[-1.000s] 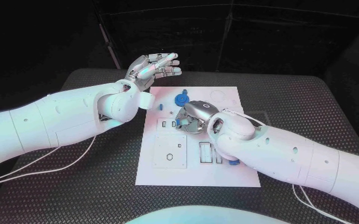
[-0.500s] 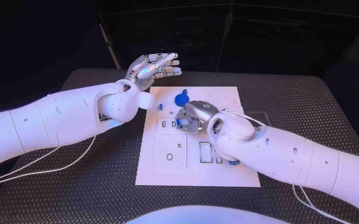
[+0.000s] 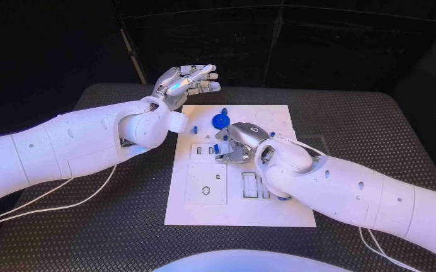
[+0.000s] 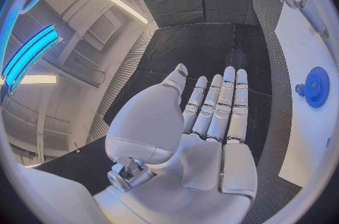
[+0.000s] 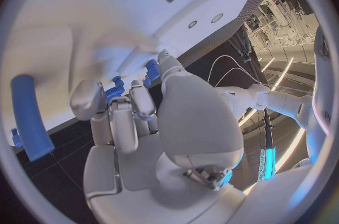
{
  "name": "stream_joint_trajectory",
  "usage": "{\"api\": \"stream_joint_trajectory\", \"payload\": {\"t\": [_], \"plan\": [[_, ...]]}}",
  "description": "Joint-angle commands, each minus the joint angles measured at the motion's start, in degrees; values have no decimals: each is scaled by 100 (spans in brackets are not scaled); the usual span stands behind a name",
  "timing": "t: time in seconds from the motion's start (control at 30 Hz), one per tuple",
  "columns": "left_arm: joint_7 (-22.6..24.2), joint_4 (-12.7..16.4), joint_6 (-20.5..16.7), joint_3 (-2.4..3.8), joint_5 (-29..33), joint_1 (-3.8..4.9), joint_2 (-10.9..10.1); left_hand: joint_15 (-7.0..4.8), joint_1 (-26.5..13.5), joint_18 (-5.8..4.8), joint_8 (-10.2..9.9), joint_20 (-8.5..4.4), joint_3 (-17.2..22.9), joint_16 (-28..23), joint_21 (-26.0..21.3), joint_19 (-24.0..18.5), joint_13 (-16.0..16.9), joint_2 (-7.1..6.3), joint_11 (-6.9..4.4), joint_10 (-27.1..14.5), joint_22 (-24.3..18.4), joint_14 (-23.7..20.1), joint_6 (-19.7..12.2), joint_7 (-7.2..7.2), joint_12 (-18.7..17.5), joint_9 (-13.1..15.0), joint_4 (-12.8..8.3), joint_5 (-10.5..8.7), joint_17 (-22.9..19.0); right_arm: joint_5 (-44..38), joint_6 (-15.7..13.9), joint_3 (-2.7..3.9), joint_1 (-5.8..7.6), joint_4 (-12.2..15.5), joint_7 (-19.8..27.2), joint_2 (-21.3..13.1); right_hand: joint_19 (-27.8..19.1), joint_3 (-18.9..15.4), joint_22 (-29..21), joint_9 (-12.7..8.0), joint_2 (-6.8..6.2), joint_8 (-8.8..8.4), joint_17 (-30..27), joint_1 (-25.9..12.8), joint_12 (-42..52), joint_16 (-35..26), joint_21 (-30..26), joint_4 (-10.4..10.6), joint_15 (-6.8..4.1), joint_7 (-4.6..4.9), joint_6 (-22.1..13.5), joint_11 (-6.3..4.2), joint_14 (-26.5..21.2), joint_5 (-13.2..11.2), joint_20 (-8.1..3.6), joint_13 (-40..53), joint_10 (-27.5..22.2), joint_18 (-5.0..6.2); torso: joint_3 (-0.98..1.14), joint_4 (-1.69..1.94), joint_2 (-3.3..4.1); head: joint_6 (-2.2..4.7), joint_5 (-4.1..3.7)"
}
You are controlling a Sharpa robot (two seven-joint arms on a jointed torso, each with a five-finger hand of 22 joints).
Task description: Assemble the parts on the task board
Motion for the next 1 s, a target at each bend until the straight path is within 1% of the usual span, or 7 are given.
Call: {"api": "stream_joint_trajectory", "payload": {"t": [0.03,0.3,0.47,0.63,0.77,0.87,1.0], "plan": [[-38,-12,155,6,-6,11,-4,-77,-18,98,68,-60,-14,120,103,235,6,65,-53,198,26,323,141,244,55,2,-51,-8,50,347,-774,3,-20,182,692,-136,4,1,-4,2,44,41,908,117,-16,-26,-35,82,32,42,-28,-5,460,17,33,-7,-33,36,7,3,-5,-1,27],[-222,-75,319,6,-365,10,-62,-524,-42,113,129,-495,16,668,679,1362,75,169,-386,1085,240,1816,587,-4,202,-2,-49,-52,547,1152,-705,21,-27,881,1694,-885,-51,-29,-86,65,166,257,774,226,9,-83,-75,90,-17,-39,450,-71,426,93,0,-18,-29,52,-2,-13,-49,29,45],[-666,-151,263,5,-1007,10,-96,-898,33,105,115,-873,93,1537,1303,2274,201,210,-695,1884,535,3051,928,-246,353,-2,-95,-252,1188,1977,-452,174,39,1232,1949,-1381,-445,-95,-755,58,255,349,54,268,-319,-440,-440,66,-80,-104,607,-138,232,135,-64,-427,-306,174,-16,-32,-144,54,14],[-1582,-205,286,5,-1809,10,-127,-1125,-179,86,160,-1118,-87,4481,1955,2757,526,-27,-950,2603,906,3548,1272,-459,765,61,3,-230,4415,2904,-281,237,214,1332,2037,-1791,-731,-138,-1342,45,352,417,-521,309,-601,-804,-811,24,-144,-157,737,-192,99,153,-118,-766,-475,262,-22,-25,-266,81,6],[-2550,-255,595,5,-2639,12,-121,-1211,-636,28,368,-1221,-515,5842,2587,2847,1159,-233,-1051,2748,1433,3549,1330,-581,1603,193,316,-210,5967,3485,-239,252,334,1183,2086,-1963,-865,-167,-1668,32,401,431,-780,314,-794,-996,-1030,15,-163,-173,767,-209,48,173,-140,-991,-598,311,-26,7,-370,70,-11],[-3179,-294,808,5,-3205,22,-91,-1221,-757,-18,612,-1255,-746,6212,3061,2778,1748,-228,-1084,2478,1943,3476,1271,-586,2336,332,502,-292,6405,3751,-229,256,373,1060,2113,-2027,-1008,-192,-2007,23,429,433,-1057,325,-1019,-1211,-1264,5,-174,-179,772,-217,-14,191,-152,-1252,-755,361,-32,46,-461,57,-30],[-4048,-379,1069,4,-3827,37,-21,-1249,-705,-70,1366,-1288,-1096,6702,3966,2718,3367,-104,-1129,1923,2953,3502,1013,-658,4217,760,860,-265,7039,3945,-216,259,402,909,2141,-2072,-1095,-216,-2293,20,456,444,-1302,354,-1199,-1423,-1480,-19,-185,-187,791,-228,-53,200,-165,-1470,-860,398,-24,75,-551,67,-30]]}}
